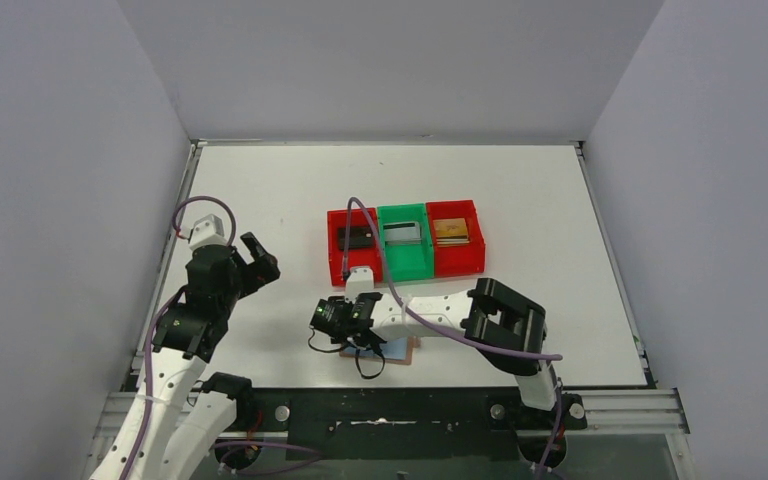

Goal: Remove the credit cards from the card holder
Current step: Reset both arms

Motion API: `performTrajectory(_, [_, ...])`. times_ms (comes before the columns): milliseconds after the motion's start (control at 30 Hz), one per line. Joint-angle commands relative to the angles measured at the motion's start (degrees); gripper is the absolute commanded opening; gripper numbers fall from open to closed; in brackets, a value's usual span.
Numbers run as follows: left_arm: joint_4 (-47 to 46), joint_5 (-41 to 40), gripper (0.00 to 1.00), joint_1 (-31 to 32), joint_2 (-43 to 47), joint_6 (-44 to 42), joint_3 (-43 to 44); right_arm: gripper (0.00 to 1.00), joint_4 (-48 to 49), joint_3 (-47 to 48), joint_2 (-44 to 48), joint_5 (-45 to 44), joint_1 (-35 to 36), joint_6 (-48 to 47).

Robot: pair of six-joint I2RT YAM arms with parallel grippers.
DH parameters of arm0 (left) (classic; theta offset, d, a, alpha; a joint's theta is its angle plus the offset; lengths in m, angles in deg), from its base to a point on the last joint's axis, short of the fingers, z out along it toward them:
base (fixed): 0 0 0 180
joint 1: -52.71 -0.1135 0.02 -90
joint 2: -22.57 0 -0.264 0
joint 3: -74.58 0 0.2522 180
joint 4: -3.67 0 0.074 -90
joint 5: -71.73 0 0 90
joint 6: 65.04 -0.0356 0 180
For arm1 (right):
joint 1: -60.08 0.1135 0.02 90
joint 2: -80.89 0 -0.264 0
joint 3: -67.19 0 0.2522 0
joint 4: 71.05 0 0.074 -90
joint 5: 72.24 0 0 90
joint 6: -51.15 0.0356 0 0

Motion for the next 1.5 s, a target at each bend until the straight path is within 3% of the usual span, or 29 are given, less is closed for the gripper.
performTrajectory(0, [-1.72, -0.46, 0.89, -0.4, 0.81, 0.32, 0.05, 0.63, -4.66, 0.58, -2.04, -1.7, 0.49, 3.04])
performTrajectory(267, [-1.86, -0.22, 0.89, -0.34, 0.58, 0.25, -0.04, 0.45, 4.93, -4.44, 2.49, 0.48, 0.32, 0.37])
performTrajectory(367, [-1.9, -0.02, 0.89, -0.43, 0.39, 0.24, -0.03, 0.32, 8.29, -6.38, 4.35, 1.56, 0.03, -0.3])
performTrajectory(433, [-1.9, 0.03, 0.89, -0.4, 0.27, 0.24, -0.02, 0.28, 8.63, -6.5, 4.98, 1.43, -0.05, -0.58])
performTrajectory(533, [-1.93, 0.12, 0.89, -0.38, 0.31, 0.24, -0.02, 0.1, 9.11, -6.48, 6.17, 0.94, 0.02, -1.25])
performTrajectory(667, [-1.9, 0.12, 0.89, -0.36, 0.18, 0.19, -0.08, 0.09, 10.7, -6.88, 8.52, 0.95, 0.02, -2.18])
performTrajectory(767, [-1.9, 0.09, 0.89, -0.36, 0.18, 0.22, -0.04, 0.0, 11.96, -7.89, 10.17, 0.85, 0.08, -2.43])
performTrajectory(1000, [-2.0, 0.29, 0.89, -0.38, 0.01, 0.24, -0.11, 0.0, 14.78, -10.89, 13.67, 1.07, 0.04, -2.08])
performTrajectory(1167, [-2.26, 0.85, 0.89, -0.41, -0.15, 0.1, -0.21, 0.09, 14.1, -10.82, 13.39, 1.5, -0.14, -1.89])
performTrajectory(1333, [-2.3, 1.0, 0.89, -0.43, -0.16, 0.06, -0.28, 0.09, 16.2, -13.28, 15.36, 1.41, -0.15, -1.33])
performTrajectory(1467, [-2.49, 1.81, 0.89, -0.4, -0.09, -0.05, -0.36, 0.3, 20.48, -17.39, 17.82, 2.69, -0.81, -0.35])
